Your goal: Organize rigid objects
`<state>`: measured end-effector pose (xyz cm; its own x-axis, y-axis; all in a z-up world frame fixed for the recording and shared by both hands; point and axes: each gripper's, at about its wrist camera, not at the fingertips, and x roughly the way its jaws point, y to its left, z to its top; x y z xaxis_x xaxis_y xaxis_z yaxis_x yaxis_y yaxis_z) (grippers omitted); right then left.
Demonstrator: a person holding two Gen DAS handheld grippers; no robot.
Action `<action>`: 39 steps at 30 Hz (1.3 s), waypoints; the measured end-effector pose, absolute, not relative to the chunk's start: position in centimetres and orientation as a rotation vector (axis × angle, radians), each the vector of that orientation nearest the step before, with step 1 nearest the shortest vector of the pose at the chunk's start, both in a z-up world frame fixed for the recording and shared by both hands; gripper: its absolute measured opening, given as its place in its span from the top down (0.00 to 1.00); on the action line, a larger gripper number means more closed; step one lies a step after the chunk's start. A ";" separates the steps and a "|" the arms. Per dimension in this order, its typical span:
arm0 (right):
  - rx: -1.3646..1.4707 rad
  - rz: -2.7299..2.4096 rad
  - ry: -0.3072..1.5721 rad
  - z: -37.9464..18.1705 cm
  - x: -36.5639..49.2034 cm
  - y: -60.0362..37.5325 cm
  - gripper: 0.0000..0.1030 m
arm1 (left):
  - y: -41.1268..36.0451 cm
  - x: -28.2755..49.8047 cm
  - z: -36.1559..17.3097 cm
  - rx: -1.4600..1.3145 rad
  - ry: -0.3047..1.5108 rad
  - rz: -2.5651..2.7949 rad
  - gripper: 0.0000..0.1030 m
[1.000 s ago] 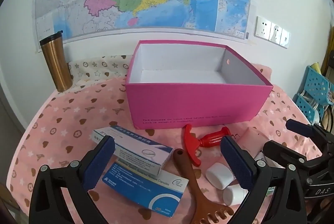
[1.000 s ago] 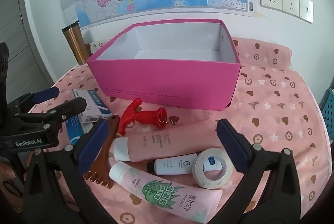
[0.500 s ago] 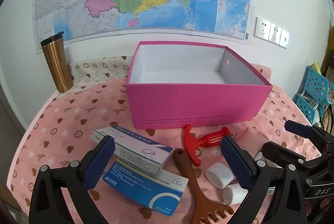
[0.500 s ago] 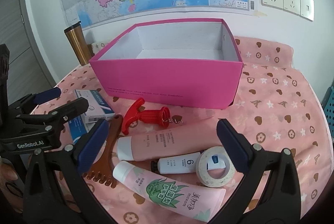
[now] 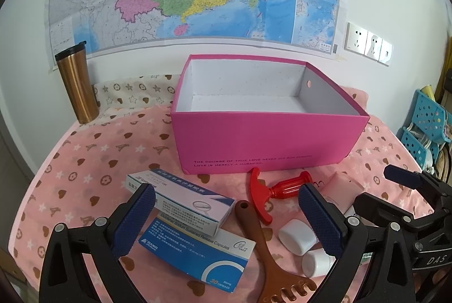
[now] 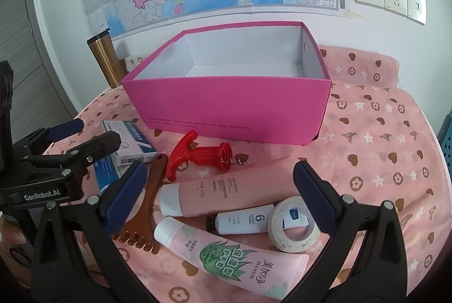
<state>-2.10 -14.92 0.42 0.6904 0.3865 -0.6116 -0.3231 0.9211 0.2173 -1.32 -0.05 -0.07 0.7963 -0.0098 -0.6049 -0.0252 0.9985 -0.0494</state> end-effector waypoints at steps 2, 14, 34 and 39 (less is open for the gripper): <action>0.099 0.397 0.704 0.4 -2.1 -15.0 0.00 | -0.1 -1.4 -0.1 -0.054 0.649 0.009 0.00; 0.109 0.409 0.712 0.4 -2.0 -15.1 0.00 | -0.2 -1.3 -0.2 -0.054 0.653 0.008 0.00; 0.116 0.603 0.800 -0.7 -1.6 -11.6 0.05 | 7.9 0.0 -0.3 -0.118 0.672 0.048 0.00; 0.121 0.708 0.853 -1.5 -1.1 -9.0 0.15 | 9.6 1.5 -1.0 -0.130 0.706 0.006 0.08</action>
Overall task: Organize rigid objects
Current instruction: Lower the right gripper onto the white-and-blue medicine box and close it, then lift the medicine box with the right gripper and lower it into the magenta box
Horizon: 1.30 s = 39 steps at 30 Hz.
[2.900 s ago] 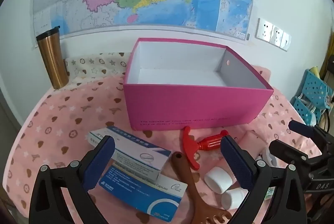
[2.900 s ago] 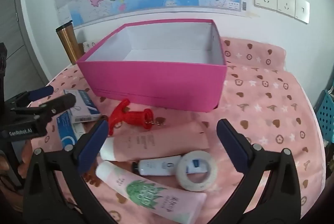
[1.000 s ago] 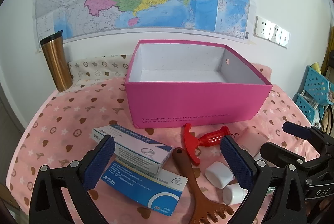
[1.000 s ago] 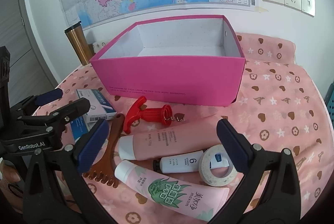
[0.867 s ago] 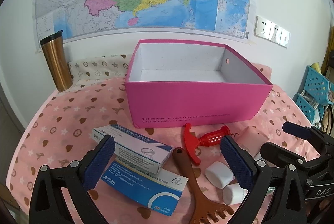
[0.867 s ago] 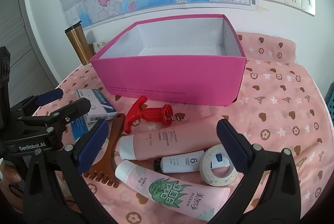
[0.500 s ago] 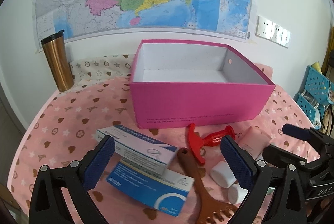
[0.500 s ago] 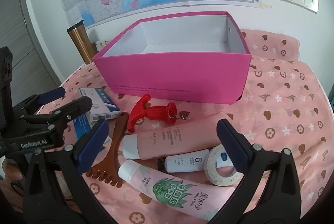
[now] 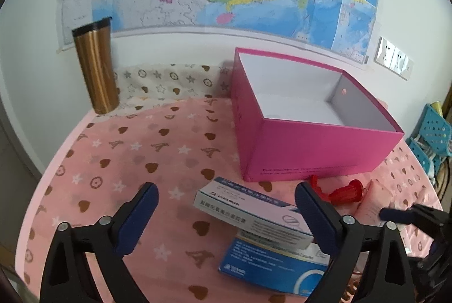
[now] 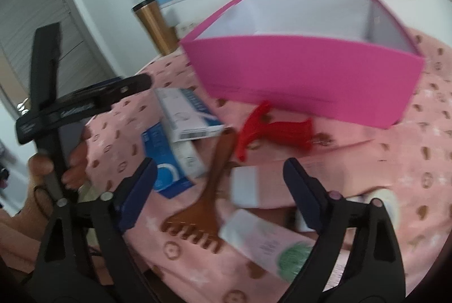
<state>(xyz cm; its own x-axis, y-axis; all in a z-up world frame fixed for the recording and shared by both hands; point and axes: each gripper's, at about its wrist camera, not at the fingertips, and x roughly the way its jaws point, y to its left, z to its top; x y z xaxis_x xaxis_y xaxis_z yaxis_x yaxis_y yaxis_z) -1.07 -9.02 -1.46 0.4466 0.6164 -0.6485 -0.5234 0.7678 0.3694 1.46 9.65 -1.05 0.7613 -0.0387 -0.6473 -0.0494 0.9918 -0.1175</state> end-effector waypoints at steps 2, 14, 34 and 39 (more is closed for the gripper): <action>0.124 0.744 0.876 -1.8 -0.6 -7.9 0.22 | 10.0 2.2 -1.4 -0.131 0.728 -0.019 0.14; 0.180 0.882 0.973 -3.3 3.0 -3.7 0.43 | 10.7 5.4 -3.8 -0.134 0.851 -0.169 0.31; 0.069 0.905 0.897 -2.7 1.3 -3.4 0.43 | 9.9 -0.3 -3.7 -0.216 0.834 -0.341 0.34; -0.022 0.933 0.881 -2.5 -0.4 -3.1 0.43 | 9.2 -1.8 -4.6 -0.205 0.858 -0.363 0.35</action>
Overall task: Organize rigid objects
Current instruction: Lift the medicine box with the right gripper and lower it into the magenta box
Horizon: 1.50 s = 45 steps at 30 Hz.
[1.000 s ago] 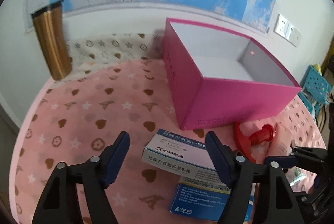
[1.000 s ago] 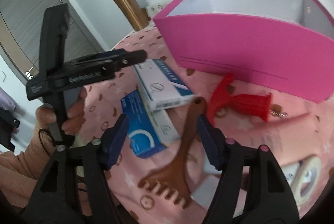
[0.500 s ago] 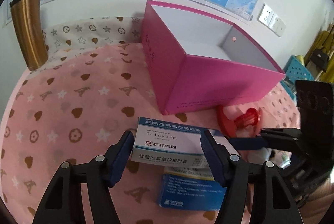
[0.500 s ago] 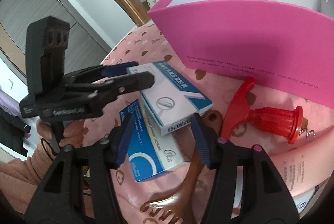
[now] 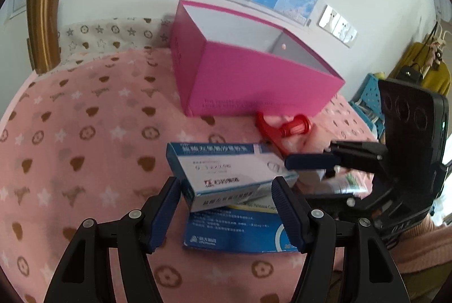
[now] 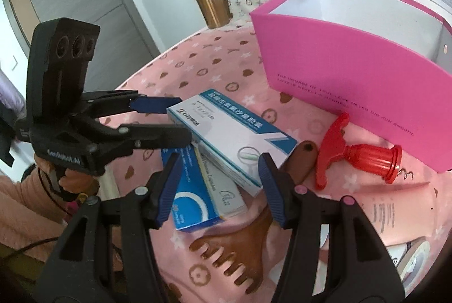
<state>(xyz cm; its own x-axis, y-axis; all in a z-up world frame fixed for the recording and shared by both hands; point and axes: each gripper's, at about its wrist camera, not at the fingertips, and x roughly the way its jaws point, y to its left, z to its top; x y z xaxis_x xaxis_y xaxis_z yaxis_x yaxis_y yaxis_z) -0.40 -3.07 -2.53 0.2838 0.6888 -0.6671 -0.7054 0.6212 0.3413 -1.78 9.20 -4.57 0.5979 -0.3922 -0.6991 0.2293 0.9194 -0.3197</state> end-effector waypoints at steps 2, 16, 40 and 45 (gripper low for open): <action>-0.013 0.930 0.889 -2.6 -0.2 -3.3 0.43 | 9.3 -1.8 -5.0 -0.208 0.873 -0.355 0.35; 0.204 0.891 1.033 -4.4 3.3 -5.1 0.46 | 10.9 1.1 -5.0 -0.217 0.896 -0.361 0.35; 0.171 0.809 1.081 -5.4 4.7 -3.0 0.47 | 11.6 4.0 -6.8 -0.154 0.972 -0.374 0.39; 0.143 0.787 1.063 -5.3 5.0 -2.4 0.46 | 11.1 3.8 -6.9 -0.139 0.972 -0.361 0.40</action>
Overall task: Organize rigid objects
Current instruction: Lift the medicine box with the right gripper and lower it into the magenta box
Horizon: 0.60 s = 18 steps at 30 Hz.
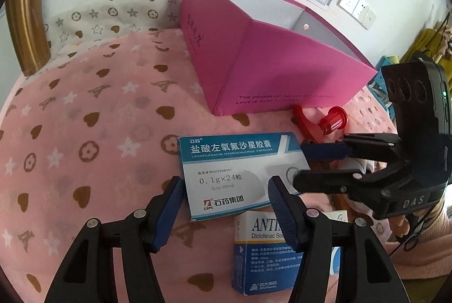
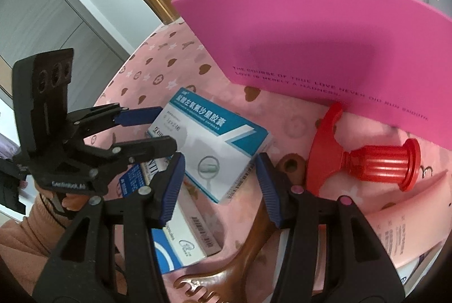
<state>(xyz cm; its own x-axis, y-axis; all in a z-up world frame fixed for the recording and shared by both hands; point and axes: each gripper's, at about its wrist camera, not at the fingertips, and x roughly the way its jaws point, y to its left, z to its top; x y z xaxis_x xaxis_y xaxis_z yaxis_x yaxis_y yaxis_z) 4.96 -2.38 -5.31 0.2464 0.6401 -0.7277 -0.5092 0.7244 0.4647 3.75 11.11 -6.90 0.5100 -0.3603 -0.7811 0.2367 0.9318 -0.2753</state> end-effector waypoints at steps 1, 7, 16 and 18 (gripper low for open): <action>0.146 0.786 1.062 -5.3 5.1 -2.3 0.46 | 11.1 3.7 -6.9 -0.145 0.972 -0.359 0.40; 0.162 0.798 1.009 -4.1 5.0 -3.4 0.46 | 10.7 3.3 -6.0 -0.176 0.946 -0.363 0.40; 0.148 0.792 0.939 -1.4 4.3 -5.3 0.46 | 8.9 2.3 -2.7 -0.151 0.873 -0.382 0.40; 0.147 0.794 0.919 -0.5 4.0 -5.9 0.46 | 8.3 2.2 -1.7 -0.146 0.851 -0.388 0.40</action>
<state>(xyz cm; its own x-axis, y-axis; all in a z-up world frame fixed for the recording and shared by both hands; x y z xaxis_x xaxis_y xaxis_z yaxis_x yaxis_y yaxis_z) 3.98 -5.94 -0.47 0.3500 0.6698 -0.6549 -0.5510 0.7126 0.4344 2.19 8.31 -1.65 0.5944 -0.3897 -0.7035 0.2748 0.9205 -0.2778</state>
